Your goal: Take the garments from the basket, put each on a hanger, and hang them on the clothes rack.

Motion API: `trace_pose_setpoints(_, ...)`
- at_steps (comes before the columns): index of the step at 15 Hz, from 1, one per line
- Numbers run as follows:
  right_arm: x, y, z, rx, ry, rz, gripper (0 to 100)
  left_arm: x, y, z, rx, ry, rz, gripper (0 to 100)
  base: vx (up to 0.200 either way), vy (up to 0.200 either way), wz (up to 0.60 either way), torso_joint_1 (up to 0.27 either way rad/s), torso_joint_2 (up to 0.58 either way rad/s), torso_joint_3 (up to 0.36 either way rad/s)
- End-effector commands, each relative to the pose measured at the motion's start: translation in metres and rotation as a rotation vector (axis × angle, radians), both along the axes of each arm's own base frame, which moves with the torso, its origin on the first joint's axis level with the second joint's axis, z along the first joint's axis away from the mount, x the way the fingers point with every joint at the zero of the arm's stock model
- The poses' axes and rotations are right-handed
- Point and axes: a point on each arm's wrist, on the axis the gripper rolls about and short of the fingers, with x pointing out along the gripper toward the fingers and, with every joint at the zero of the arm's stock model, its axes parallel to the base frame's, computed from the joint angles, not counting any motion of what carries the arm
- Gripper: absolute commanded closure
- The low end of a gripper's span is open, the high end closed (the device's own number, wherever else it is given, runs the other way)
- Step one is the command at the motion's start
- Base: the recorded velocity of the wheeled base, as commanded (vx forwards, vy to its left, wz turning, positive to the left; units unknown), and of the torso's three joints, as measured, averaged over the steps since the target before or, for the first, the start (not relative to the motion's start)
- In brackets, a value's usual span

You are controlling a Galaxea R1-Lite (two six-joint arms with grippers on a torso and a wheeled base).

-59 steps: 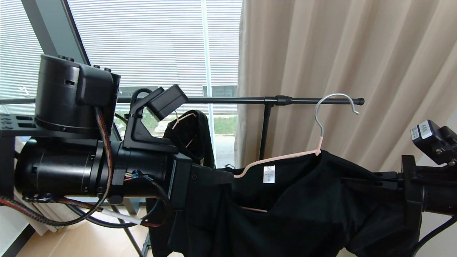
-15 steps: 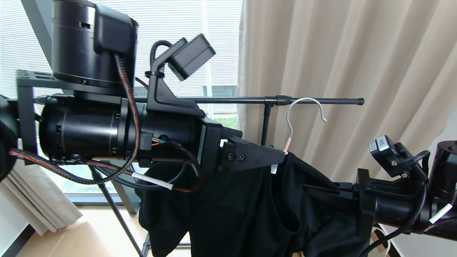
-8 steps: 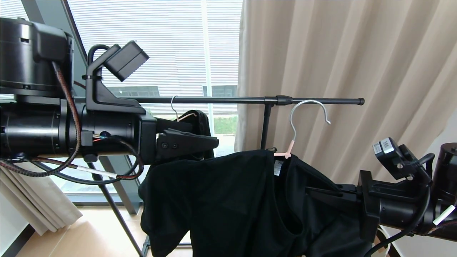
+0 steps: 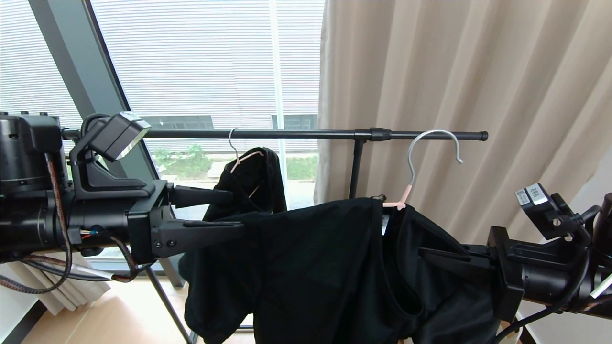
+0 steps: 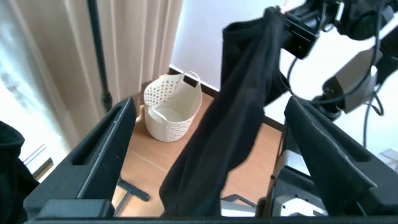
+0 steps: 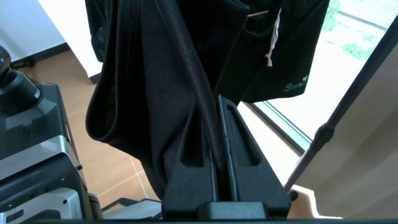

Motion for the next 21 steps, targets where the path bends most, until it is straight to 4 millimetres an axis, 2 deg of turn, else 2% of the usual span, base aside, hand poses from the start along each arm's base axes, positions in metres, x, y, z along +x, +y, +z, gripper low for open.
trace_pose_setpoints(1, 0.001, -0.002, 0.0, 0.0, 0.0, -0.01, 100, -0.011, 0.005, -0.004, -0.005, 0.006, -0.011, 0, 0.0, 0.0, 0.0, 0.0, 0.0, 0.0)
trace_pose_setpoints(5, 0.002, -0.003, 0.001, 0.003, -0.002, -0.015, 100, -0.022, 0.007, -0.016, 0.003, 0.036, -0.027, 0, 0.0, 0.0, 0.0, 0.0, 0.0, 0.0)
trace_pose_setpoints(7, 0.003, -0.005, 0.002, 0.005, -0.005, -0.026, 100, -0.027, 0.008, -0.032, 0.021, 0.08, -0.029, 0, 0.0, 0.0, 0.0, 0.0, 0.0, 0.0)
trace_pose_setpoints(14, 0.003, -0.006, 0.004, 0.008, -0.014, -0.029, 100, -0.028, 0.008, -0.052, 0.042, 0.162, -0.025, 0, 0.0, 0.0, 0.0, 0.0, 0.0, 0.0)
trace_pose_setpoints(15, 0.003, -0.006, 0.004, 0.008, -0.014, -0.031, 100, -0.028, 0.009, -0.054, 0.044, 0.168, -0.022, 100, 0.0, 0.0, 0.0, 0.0, 0.0, 0.0)
trace_pose_setpoints(21, 0.004, -0.008, 0.004, 0.008, -0.014, -0.043, 100, -0.029, 0.012, -0.052, 0.042, 0.167, 0.0, 100, 0.0, 0.0, 0.0, 0.0, 0.0, 0.0)
